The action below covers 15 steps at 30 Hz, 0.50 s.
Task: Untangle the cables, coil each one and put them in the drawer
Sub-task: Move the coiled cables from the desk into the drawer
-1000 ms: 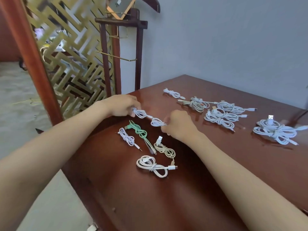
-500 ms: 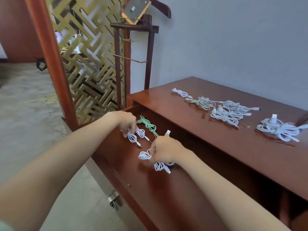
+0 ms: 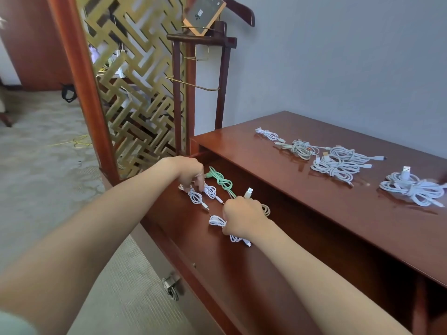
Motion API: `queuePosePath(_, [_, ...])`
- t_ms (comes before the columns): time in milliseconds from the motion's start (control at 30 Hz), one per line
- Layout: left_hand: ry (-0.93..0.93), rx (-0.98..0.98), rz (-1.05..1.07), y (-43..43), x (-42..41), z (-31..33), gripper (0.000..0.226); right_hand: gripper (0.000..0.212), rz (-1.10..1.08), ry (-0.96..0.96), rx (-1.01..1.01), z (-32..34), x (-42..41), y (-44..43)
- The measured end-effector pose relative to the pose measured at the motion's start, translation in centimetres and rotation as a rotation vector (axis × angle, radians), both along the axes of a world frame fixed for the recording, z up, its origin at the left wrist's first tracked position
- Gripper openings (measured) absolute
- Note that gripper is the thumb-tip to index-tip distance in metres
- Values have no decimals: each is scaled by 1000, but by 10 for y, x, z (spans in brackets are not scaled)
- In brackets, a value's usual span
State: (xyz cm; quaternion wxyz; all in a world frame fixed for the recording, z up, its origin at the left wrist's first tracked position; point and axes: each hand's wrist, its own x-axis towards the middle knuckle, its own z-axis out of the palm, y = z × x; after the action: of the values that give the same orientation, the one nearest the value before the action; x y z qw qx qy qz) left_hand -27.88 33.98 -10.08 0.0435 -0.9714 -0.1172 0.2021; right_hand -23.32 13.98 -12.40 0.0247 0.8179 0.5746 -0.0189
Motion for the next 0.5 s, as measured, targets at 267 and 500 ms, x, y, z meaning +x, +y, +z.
queuePosePath(267, [-331, -111, 15, -12, 25, 45, 43, 21, -121, 279, 138, 37, 37, 2])
queuePosePath(500, [-447, 61, 2, -23, 90, 75, 42, 22, -329, 68, 421, 60, 121, 3])
